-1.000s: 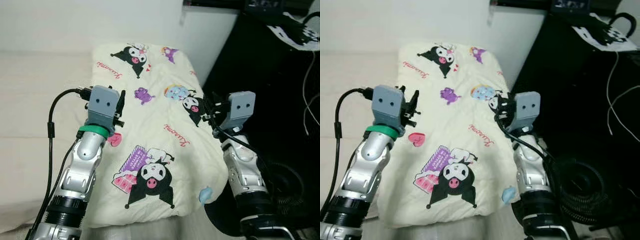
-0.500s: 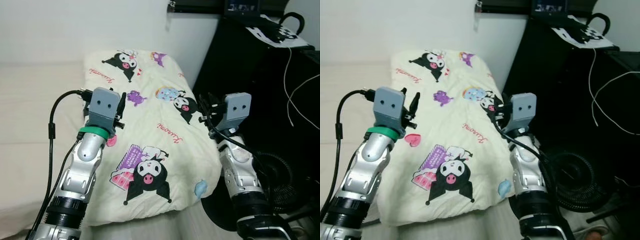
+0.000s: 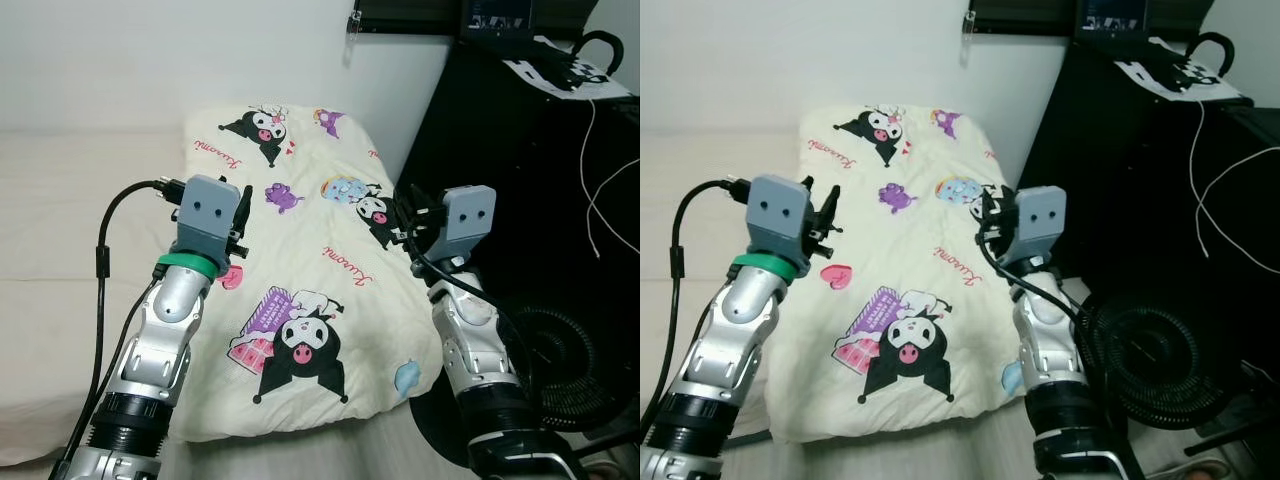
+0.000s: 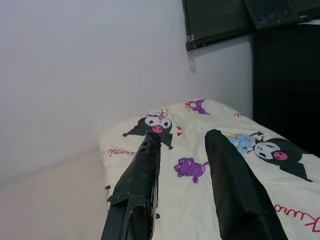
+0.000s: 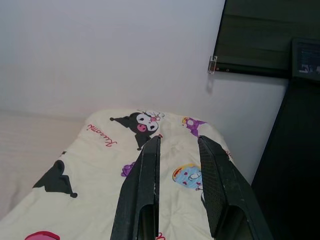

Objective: Clean up the room

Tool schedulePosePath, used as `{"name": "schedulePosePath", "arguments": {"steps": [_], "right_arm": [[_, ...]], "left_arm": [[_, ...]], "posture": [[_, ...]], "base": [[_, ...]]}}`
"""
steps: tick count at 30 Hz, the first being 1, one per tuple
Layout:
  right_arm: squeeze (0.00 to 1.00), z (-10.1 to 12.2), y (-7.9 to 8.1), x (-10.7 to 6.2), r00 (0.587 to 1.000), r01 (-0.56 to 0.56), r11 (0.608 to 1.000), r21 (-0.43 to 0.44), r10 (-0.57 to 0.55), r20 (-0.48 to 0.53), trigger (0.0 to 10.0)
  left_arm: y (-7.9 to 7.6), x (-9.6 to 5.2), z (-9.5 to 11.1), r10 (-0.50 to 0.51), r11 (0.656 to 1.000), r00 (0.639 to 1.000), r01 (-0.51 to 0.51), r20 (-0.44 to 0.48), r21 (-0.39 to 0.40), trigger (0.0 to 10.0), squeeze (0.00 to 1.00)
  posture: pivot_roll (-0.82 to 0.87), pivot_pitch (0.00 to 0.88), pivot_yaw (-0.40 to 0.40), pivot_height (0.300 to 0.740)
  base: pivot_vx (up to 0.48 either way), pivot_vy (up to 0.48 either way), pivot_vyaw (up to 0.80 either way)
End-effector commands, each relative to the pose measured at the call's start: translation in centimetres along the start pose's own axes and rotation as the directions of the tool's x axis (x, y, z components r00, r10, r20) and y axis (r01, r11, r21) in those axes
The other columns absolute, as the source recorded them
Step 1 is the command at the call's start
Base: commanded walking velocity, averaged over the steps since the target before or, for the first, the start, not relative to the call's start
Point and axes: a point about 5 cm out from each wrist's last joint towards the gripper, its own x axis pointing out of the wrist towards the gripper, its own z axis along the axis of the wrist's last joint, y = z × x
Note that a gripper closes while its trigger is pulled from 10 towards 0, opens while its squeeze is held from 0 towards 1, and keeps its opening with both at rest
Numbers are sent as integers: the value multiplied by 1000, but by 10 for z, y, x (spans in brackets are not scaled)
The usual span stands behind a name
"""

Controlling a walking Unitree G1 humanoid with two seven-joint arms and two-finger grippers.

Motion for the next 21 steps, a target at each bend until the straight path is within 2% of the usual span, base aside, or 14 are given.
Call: {"name": "schedulePosePath", "arguments": {"steps": [1, 15, 21], "right_arm": [[0, -2, -1, -1, 1000, 12, 1000, 4, -12, -4, 10000], [0, -4, -1, -2, 1000, 19, 1000, 0, -19, -12, 10000], [0, -5, -1, -4, 1000, 19, 1000, -6, -19, -16, 10000]], "left_arm": [[-4, -1, -3, -23, 1000, 1000, 23, -8, 5, 10000, 0], [-5, -2, -2, -47, 999, 999, 47, -7, 11, 10000, 0], [-6, -2, -2, -46, 999, 999, 46, -9, 13, 10000, 0]], "posture": [[65, 8, -28, 740], [65, 14, -23, 740], [65, 14, -23, 740]], "base": [[0, 0, 0], [0, 0, 0], [0, -315, 0]]}}
